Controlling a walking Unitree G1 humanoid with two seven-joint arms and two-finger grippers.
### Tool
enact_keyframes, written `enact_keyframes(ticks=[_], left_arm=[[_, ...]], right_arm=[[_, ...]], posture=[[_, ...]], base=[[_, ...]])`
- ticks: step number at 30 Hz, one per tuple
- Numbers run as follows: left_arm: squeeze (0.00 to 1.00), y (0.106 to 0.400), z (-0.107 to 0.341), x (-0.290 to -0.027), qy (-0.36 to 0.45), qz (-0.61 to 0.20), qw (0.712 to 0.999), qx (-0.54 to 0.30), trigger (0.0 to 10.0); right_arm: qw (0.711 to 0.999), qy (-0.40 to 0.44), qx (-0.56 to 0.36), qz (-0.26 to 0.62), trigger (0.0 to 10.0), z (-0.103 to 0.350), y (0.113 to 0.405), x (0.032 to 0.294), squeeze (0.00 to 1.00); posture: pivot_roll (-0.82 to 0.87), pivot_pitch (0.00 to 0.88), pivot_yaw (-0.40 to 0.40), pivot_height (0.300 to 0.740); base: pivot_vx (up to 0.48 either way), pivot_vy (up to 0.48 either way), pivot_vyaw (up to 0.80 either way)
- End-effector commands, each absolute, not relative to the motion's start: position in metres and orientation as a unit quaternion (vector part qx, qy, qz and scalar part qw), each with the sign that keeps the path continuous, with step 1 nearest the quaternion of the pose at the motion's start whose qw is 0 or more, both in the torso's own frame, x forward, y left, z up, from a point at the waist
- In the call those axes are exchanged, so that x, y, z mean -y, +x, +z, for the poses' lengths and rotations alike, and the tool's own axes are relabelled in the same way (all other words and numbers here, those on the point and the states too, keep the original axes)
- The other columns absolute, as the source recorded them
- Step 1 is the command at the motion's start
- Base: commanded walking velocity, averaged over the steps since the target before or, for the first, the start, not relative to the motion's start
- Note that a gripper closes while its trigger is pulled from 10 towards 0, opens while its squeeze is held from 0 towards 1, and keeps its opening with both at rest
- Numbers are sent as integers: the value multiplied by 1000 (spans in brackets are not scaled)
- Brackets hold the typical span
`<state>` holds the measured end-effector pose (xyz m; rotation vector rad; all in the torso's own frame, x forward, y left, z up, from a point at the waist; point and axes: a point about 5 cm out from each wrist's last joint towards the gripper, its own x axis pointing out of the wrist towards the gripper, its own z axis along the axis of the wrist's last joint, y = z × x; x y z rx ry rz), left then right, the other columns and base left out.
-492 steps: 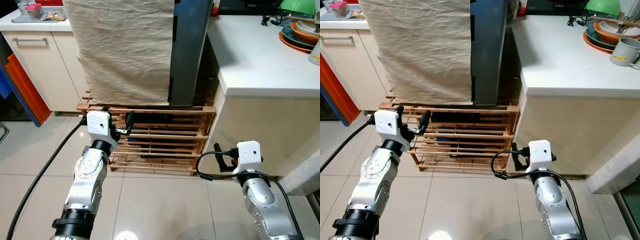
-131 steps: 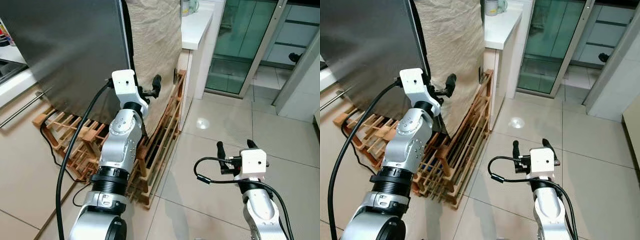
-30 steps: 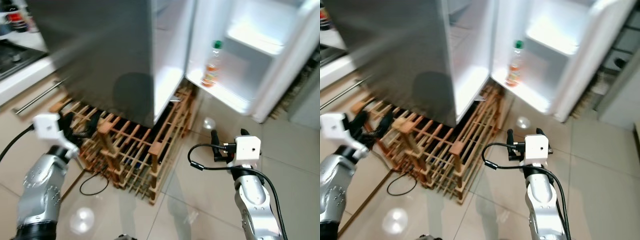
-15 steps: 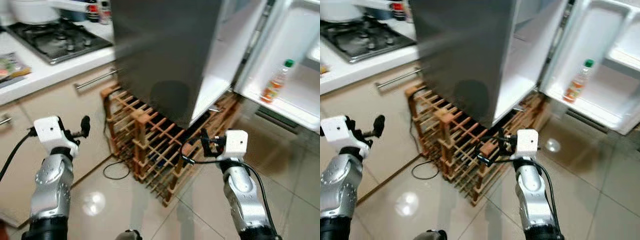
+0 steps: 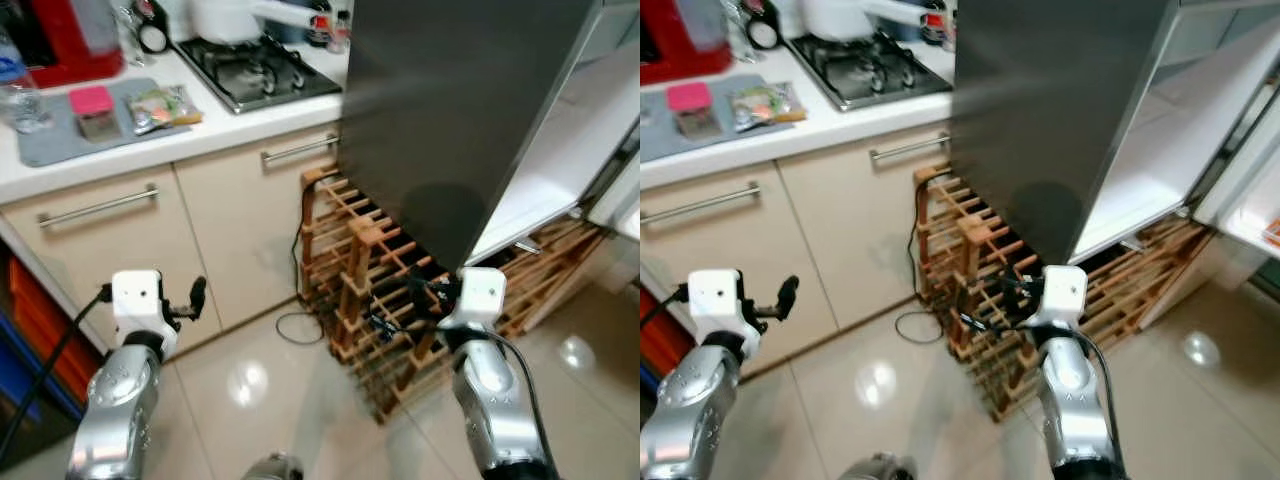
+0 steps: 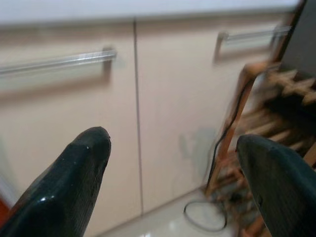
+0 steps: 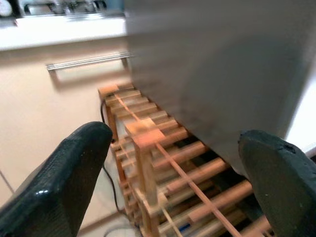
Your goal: Restocking fridge
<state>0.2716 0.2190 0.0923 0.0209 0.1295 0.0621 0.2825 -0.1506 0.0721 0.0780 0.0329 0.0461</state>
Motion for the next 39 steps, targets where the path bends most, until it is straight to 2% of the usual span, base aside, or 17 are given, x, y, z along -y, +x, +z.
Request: enact_keyframes(ticks=[1, 7, 13, 15, 18, 27, 28, 29, 34, 36, 39], left_arm=[[0, 273, 101, -214, 18, 29, 999, -42, 10000], [0, 258, 93, -200, 25, 39, 998, -50, 10000], [0, 268, 96, -188, 26, 56, 997, -42, 10000], [0, 274, 105, -172, 18, 50, 998, -21, 10000], [0, 276, 107, -167, 20, 49, 998, -16, 10000], [0, 282, 116, -170, 33, 51, 998, -4, 10000], [0, 285, 118, -171, 33, 50, 998, 2, 10000], [0, 288, 121, -170, 39, 41, 998, 8, 10000], [0, 293, 127, -166, 52, 24, 998, 20, 10000], [0, 297, 132, -159, 58, 2, 998, 31, 10000], [0, 299, 134, -157, 55, -7, 998, 35, 10000]], right_arm=[[999, 28, -19, 32, 10000, 69, 282, 149, 31], [998, -17, -22, 60, 10000, 70, 259, 161, 43], [997, -30, -21, 71, 10000, 74, 268, 163, 90], [993, -44, -19, 107, 10000, 78, 274, 156, 102], [992, -52, -27, 115, 10000, 76, 275, 156, 114], [993, -50, -42, 98, 10000, 70, 279, 158, 106], [995, -43, -39, 85, 10000, 71, 282, 159, 39], [996, -35, -33, 78, 10000, 73, 285, 159, 20], [996, -34, -8, 78, 10000, 79, 288, 156, 59], [996, -29, -8, 79, 10000, 78, 289, 152, 114], [997, -26, -3, 72, 10000, 79, 290, 150, 106]], posture=[[-77, 0, 31, 740], [-120, 0, -7, 740], [-112, 0, -31, 740], [-98, 0, -66, 740], [-86, 0, -77, 740], [-60, 0, -67, 740], [-59, 0, -54, 740], [-60, 0, -43, 740], [-60, 0, -32, 740], [-61, 0, -23, 740], [-59, 0, -25, 740]], base=[[0, 0, 700], [0, -379, 695], [0, -389, 690], [0, 0, 669], [0, 0, 660], [0, 0, 645], [0, 0, 0], [0, 0, 0], [0, 0, 593], [0, 0, 700], [0, 0, 690]])
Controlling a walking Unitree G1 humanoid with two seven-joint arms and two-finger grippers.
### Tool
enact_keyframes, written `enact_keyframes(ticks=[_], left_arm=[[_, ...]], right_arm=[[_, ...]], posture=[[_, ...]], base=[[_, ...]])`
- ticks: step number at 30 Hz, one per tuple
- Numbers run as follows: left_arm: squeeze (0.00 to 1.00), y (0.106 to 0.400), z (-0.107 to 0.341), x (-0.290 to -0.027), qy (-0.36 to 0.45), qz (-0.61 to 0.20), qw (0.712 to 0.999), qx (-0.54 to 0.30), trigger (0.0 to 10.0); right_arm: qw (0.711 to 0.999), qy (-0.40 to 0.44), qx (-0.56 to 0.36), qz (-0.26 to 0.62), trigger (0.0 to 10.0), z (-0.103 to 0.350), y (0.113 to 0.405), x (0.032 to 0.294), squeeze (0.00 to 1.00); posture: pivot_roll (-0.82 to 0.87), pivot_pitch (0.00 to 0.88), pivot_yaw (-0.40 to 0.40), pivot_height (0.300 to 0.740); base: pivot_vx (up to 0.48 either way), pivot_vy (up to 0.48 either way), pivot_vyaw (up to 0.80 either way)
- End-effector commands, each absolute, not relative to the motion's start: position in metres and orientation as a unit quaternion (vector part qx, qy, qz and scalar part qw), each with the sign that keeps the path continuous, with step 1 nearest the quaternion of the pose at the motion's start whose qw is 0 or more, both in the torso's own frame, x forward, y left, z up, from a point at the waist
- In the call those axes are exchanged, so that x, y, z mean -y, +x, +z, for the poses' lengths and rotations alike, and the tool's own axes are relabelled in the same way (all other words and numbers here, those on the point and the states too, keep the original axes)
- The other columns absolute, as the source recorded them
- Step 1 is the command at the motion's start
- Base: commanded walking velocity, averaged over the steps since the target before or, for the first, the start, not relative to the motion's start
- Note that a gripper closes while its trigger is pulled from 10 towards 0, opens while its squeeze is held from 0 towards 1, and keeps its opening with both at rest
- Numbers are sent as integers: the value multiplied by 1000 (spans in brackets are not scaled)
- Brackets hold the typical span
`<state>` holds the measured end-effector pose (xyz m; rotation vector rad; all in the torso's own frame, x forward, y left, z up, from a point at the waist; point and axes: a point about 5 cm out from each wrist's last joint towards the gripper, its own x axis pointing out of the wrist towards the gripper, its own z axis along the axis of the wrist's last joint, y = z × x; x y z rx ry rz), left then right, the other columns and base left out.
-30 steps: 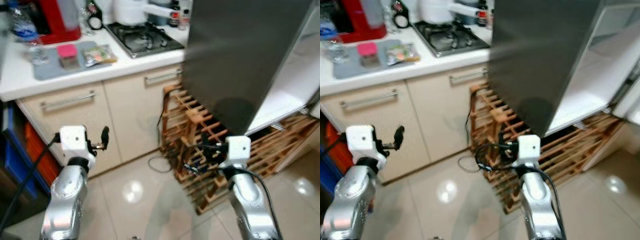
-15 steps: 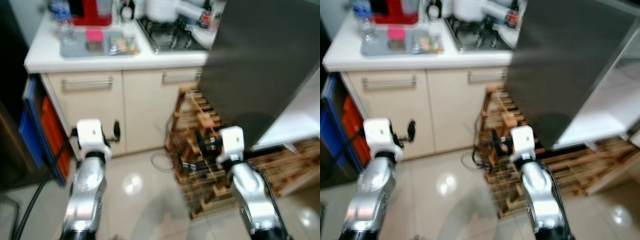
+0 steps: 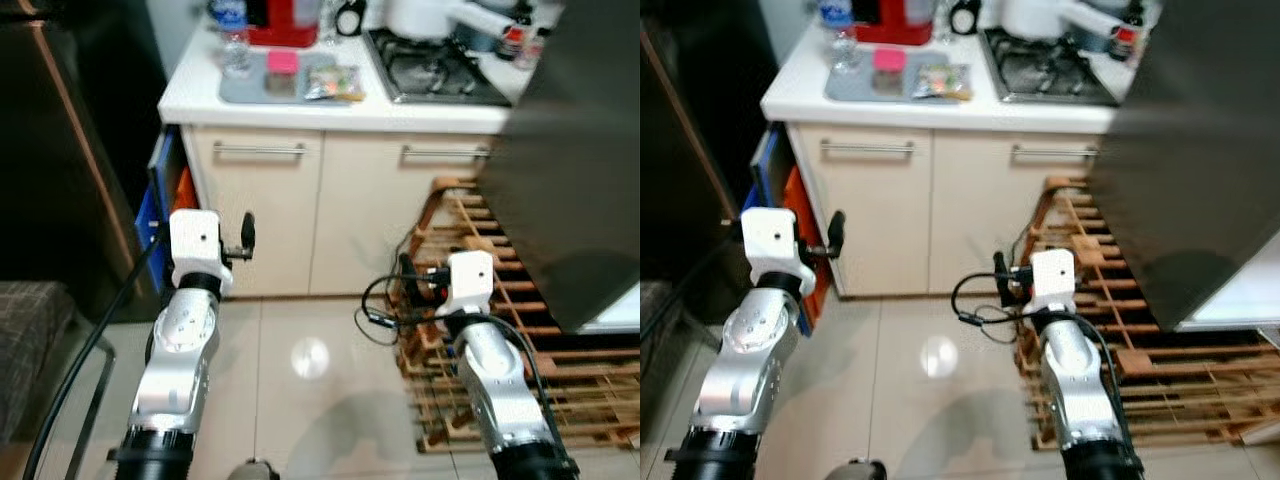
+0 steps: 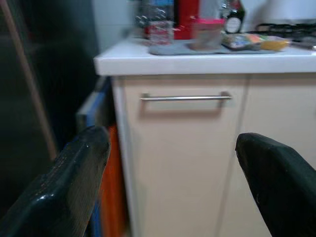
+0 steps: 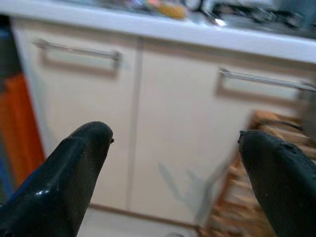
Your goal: Restocking fridge
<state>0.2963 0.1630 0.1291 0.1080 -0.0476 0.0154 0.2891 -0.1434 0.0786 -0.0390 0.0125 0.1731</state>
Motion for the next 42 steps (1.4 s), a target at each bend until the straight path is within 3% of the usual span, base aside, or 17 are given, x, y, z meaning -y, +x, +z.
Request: enact_keyframes(ticks=[1, 10, 18, 22, 26, 42], left_arm=[[0, 300, 135, -155, 52, -14, 998, 36, 10000], [0, 303, 142, -156, 38, -7, 998, 46, 10000], [0, 300, 142, -153, 34, -4, 998, 54, 10000], [0, 299, 142, -151, 32, -4, 998, 53, 10000], [0, 302, 147, -151, 31, -9, 998, 60, 10000], [0, 303, 162, -148, 17, -10, 997, 78, 10000]], right_arm=[[997, -25, -2, 69, 10000, 79, 291, 150, 94], [997, -23, 6, 67, 10000, 81, 292, 149, 51], [996, -35, 17, 76, 10000, 86, 292, 149, 47], [995, -40, 28, 88, 10000, 90, 293, 144, 94], [995, -36, 27, 84, 10000, 91, 296, 143, 51], [995, -29, 45, 80, 10000, 99, 297, 140, 55]], posture=[[-55, 0, -29, 740], [-48, 0, -39, 740], [-62, 0, -49, 740], [-66, 0, -55, 740], [-60, 0, -54, 740], [-59, 0, -56, 740]], base=[[0, 0, 731], [346, 0, 155], [480, 0, 0], [480, 0, 747], [480, 0, 0], [480, 0, 0]])
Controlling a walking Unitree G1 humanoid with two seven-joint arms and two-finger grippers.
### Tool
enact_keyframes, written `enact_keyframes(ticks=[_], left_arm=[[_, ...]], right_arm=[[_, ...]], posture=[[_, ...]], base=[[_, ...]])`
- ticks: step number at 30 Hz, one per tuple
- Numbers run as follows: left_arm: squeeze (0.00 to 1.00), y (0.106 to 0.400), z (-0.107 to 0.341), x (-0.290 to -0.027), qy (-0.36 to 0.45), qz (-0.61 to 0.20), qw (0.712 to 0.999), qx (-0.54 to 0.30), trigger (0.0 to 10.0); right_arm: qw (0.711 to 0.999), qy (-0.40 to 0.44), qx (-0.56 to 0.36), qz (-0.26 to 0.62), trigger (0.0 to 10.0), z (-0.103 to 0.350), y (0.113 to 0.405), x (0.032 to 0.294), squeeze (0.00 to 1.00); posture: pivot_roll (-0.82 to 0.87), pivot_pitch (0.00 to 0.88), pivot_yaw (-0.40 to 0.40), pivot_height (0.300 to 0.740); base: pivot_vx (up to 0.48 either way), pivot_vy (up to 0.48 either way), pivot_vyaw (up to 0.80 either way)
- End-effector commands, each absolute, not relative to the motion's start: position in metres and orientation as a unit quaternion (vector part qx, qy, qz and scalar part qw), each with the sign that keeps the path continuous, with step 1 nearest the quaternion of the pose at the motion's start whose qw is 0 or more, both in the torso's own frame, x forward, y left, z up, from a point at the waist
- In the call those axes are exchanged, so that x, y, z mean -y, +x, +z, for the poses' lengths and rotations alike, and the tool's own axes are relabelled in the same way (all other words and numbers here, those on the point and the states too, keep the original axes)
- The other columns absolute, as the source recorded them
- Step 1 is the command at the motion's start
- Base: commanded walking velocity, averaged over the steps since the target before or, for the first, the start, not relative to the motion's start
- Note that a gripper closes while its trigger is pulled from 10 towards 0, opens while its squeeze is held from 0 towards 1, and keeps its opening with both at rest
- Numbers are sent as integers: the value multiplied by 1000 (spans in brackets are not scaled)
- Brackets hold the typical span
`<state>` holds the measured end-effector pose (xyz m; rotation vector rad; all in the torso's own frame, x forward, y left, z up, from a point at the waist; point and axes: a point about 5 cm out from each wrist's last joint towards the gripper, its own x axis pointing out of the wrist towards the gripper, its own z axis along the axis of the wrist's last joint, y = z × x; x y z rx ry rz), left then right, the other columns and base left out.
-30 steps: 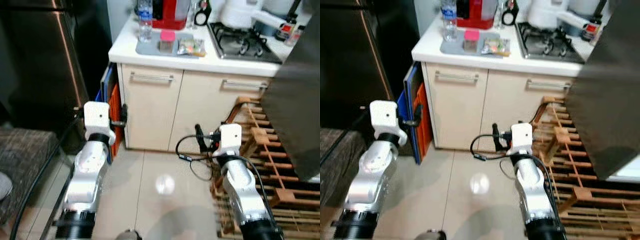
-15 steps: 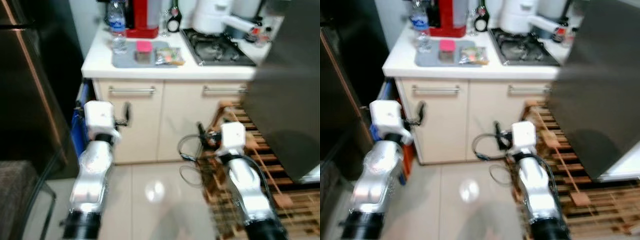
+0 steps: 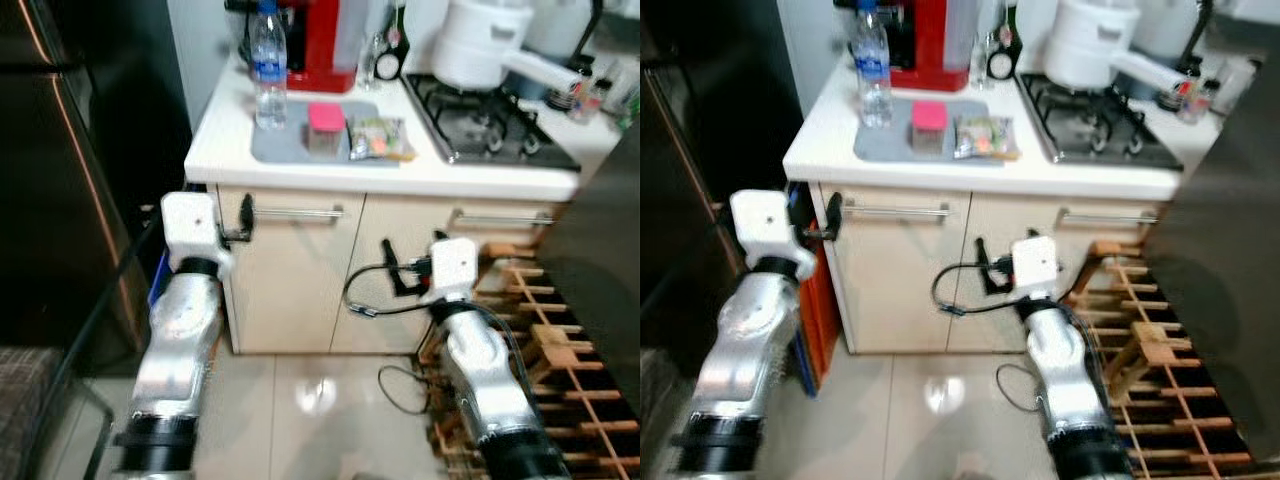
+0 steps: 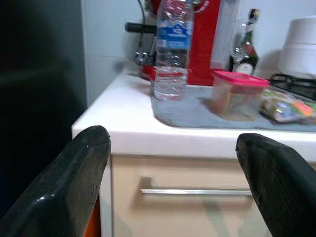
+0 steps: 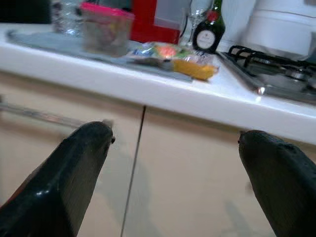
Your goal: Restocking fridge
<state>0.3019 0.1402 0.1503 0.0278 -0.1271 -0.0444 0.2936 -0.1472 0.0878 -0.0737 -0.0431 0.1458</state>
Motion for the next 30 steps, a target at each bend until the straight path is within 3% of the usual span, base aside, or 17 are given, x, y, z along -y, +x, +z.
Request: enact_keyframes(ticks=[1, 11, 18, 30], left_arm=[[0, 303, 162, -148, 17, -10, 997, 78, 10000], [0, 299, 214, -141, 73, -28, 981, 178, 10000], [0, 305, 208, -147, 54, -12, 987, 149, 10000], [0, 307, 213, -143, 65, -28, 985, 158, 10000]], right_arm=[[995, -29, 45, 80, 10000, 99, 297, 140, 55], [984, 23, 157, 80, 10000, 164, 311, 126, 59], [987, 26, 149, 59, 10000, 162, 311, 131, 67], [978, 69, 187, 64, 10000, 196, 323, 117, 59]], posture=[[-59, 0, -56, 740], [-48, 0, -56, 740], [-42, 0, -48, 740], [-40, 0, -29, 740]], base=[[480, 0, 0], [480, 0, 0], [0, 0, -443], [0, 0, 0]])
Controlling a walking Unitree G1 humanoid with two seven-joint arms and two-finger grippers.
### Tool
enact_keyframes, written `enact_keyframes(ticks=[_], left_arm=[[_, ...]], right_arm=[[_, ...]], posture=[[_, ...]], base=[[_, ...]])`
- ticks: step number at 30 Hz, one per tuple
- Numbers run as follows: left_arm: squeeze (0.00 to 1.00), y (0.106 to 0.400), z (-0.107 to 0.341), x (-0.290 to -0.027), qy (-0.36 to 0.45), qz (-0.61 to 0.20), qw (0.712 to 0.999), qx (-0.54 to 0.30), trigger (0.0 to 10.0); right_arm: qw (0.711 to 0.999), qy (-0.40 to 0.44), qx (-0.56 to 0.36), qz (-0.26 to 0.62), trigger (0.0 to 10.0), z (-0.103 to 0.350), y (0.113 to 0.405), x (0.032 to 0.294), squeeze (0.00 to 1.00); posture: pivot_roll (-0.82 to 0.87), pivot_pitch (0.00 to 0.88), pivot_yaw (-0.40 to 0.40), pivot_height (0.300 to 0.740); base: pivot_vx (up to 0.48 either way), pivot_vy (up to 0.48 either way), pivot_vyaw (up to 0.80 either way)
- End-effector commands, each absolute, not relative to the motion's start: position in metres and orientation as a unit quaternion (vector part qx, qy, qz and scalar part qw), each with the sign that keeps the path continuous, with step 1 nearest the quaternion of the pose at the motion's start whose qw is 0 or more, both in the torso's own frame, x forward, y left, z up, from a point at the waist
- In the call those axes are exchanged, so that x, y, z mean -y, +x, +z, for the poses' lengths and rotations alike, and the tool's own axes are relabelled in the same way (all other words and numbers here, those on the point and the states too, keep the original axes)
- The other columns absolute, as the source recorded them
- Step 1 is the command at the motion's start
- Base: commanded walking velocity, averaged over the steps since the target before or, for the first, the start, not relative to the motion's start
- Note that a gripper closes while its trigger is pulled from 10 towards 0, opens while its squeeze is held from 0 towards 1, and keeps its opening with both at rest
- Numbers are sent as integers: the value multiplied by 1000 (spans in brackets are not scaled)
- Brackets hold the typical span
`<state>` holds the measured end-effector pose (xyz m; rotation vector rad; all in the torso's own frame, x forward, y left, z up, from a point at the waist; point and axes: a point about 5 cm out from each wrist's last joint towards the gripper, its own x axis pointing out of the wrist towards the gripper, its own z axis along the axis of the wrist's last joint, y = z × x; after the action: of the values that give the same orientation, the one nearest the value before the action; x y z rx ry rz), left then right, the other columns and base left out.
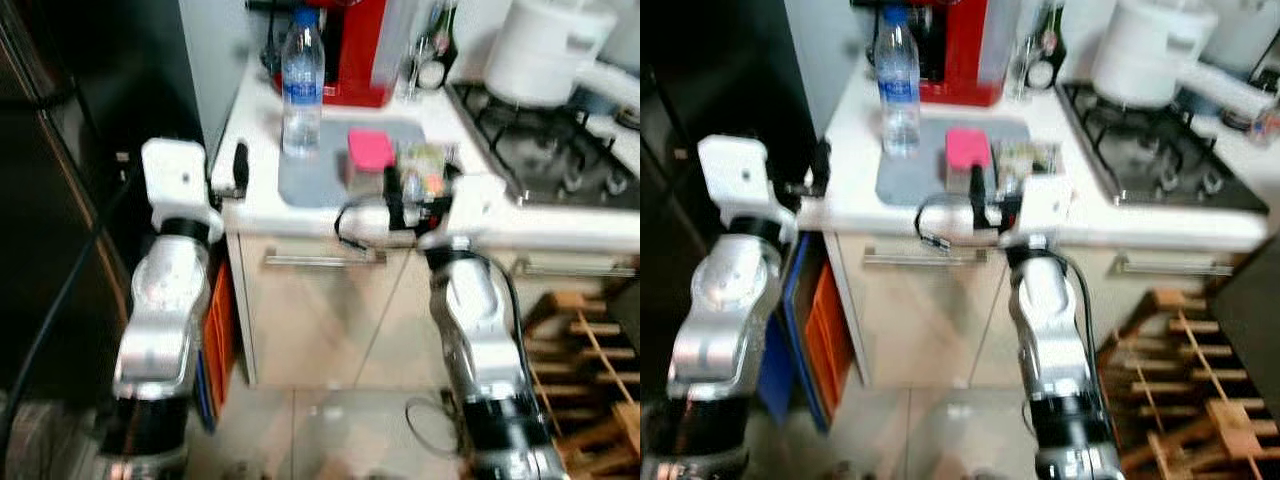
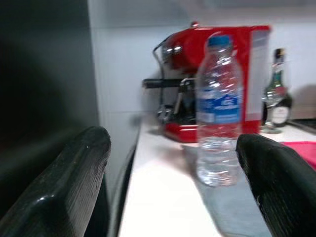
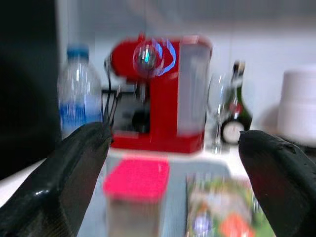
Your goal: Restocking fridge
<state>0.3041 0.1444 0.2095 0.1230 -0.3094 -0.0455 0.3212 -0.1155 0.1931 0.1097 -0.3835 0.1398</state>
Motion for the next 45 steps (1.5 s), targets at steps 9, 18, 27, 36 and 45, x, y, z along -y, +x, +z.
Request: enact_keyframes(ticks=[9, 18, 27, 36, 45], left_arm=[[0, 317, 191, -144, 37, -26, 995, 90, 10000], [0, 319, 194, -145, 35, -33, 994, 102, 10000], [0, 321, 199, -143, 66, -37, 991, 114, 10000], [0, 319, 198, -138, 65, -44, 990, 119, 10000], [0, 318, 196, -137, 61, -49, 991, 112, 10000]], right_arm=[[987, 57, 140, 61, 10000, 194, 349, 103, 1000], [987, 30, 139, 73, 10000, 188, 348, 92, 1000], [990, 32, 138, 25, 10000, 193, 356, 102, 0], [990, 40, 131, -11, 10000, 194, 362, 110, 0], [994, 34, 95, -28, 10000, 194, 380, 111, 0]], posture=[[-35, 0, -41, 740], [-32, 0, -52, 740], [-30, 0, -52, 740], [-27, 0, -58, 740], [-17, 0, -63, 740]], base=[[0, 0, 0], [0, 213, 0], [0, 53, 0], [0, 0, 0], [0, 0, 0]])
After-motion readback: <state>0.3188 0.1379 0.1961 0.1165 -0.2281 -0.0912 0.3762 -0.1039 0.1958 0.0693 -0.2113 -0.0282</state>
